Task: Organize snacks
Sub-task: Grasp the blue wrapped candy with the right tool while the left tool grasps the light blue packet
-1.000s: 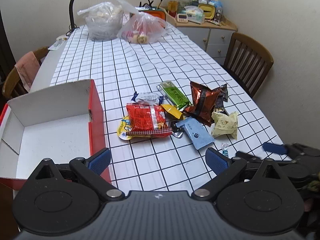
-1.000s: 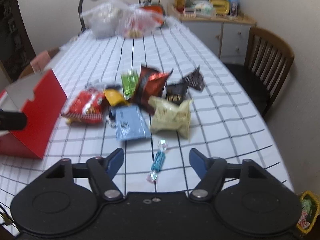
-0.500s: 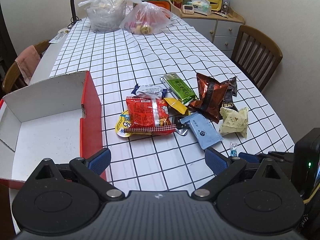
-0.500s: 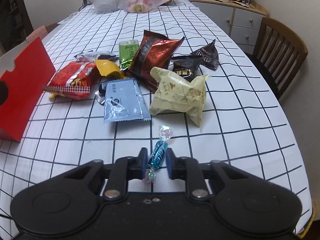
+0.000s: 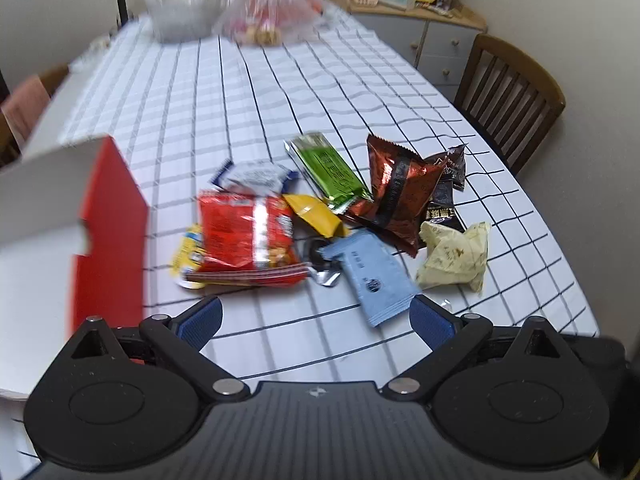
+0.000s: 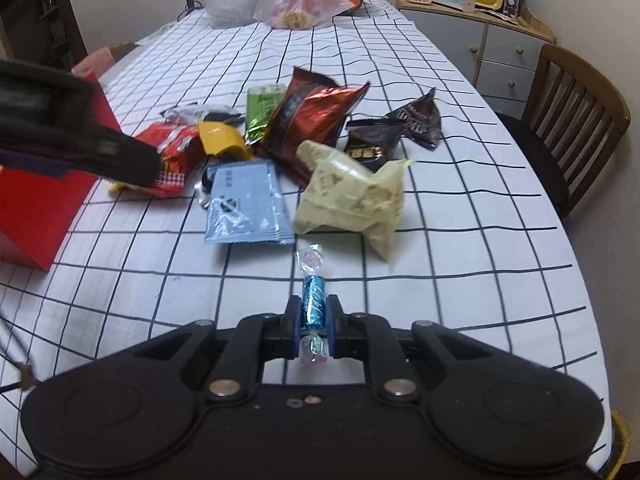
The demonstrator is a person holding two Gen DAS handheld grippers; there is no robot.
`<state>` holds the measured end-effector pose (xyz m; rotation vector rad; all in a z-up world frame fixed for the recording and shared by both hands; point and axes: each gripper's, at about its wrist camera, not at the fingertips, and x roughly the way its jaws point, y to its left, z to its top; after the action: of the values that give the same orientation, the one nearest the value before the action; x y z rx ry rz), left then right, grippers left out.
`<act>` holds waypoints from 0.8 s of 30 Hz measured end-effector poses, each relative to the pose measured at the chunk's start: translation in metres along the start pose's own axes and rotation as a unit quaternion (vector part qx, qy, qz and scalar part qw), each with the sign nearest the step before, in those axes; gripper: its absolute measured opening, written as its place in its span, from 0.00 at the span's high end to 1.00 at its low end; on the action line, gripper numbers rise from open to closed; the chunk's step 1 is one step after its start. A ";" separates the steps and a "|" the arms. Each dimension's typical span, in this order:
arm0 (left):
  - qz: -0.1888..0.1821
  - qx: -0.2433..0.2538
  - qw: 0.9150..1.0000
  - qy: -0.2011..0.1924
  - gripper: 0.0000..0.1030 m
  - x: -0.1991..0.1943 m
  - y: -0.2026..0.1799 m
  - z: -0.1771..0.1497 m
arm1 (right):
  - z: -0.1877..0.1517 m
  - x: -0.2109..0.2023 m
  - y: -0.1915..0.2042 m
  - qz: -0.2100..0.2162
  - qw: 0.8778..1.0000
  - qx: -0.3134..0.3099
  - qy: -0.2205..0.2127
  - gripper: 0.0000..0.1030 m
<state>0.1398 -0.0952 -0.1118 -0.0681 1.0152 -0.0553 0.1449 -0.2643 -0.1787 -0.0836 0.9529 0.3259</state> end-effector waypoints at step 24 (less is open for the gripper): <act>0.107 -0.097 0.984 0.104 0.13 0.106 -0.047 0.039 | 0.008 -0.008 -0.069 0.063 0.998 -0.017 0.015 0.90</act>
<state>0.2277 -0.1490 -0.1774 -0.1320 1.2298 0.2374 0.1684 -0.3296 -0.1730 -0.0591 0.9840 0.4580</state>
